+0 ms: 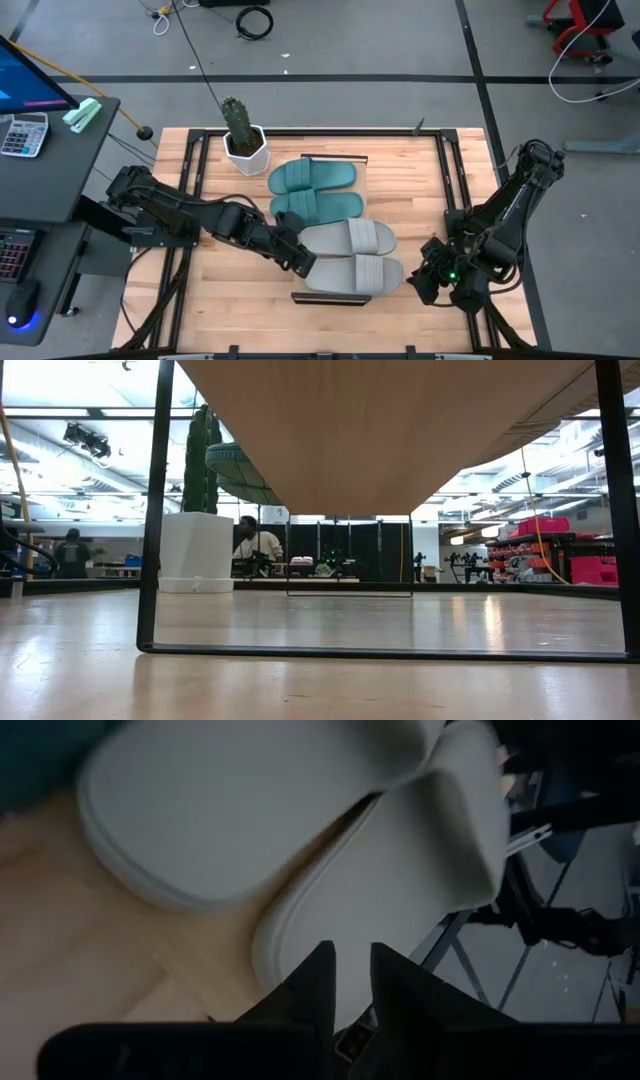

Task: Pick and place slides into the shelf
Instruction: Return to Home Position

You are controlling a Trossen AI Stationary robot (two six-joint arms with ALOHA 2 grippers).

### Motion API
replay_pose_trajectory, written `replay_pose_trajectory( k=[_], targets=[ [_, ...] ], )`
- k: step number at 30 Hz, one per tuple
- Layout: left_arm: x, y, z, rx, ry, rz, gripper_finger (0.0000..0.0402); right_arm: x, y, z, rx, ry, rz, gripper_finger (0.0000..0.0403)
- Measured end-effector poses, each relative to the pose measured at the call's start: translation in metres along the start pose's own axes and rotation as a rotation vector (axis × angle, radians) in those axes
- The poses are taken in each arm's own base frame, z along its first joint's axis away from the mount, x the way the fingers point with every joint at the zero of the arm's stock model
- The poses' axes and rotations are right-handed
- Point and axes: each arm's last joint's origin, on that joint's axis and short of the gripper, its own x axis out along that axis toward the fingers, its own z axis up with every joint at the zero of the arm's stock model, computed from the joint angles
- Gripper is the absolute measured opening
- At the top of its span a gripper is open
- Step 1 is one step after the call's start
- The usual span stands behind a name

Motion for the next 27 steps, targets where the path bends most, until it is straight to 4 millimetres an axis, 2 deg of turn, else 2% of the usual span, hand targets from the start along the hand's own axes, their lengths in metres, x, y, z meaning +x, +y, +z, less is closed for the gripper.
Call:
replay_pose_trajectory(
  k=[8,14,18,23,25,27],
  targets=[
    [-0.025,-0.001,0.005,0.100,-0.127,-0.008,0.0051,-0.028,-0.012,0.007,0.016,0.054,0.043,0.0154],
    [-0.034,0.000,0.008,0.240,-0.221,0.020,0.0014,-0.050,-0.030,0.020,-0.009,0.074,0.034,0.0147],
    [-0.034,0.003,0.007,0.302,-0.207,0.060,0.0007,-0.061,-0.043,0.031,-0.058,0.063,0.019,0.0110],
    [-0.034,0.012,0.004,0.379,-0.158,0.150,0.0011,-0.070,-0.056,0.043,-0.109,0.032,-0.008,0.0022],
    [-0.034,0.014,0.004,0.414,-0.144,0.171,0.0005,-0.072,-0.058,0.047,-0.137,0.014,0.004,0.0009],
    [-0.036,0.016,0.004,0.450,-0.133,0.185,0.0006,-0.074,-0.058,0.051,-0.168,0.005,0.015,0.0013]
  ],
)
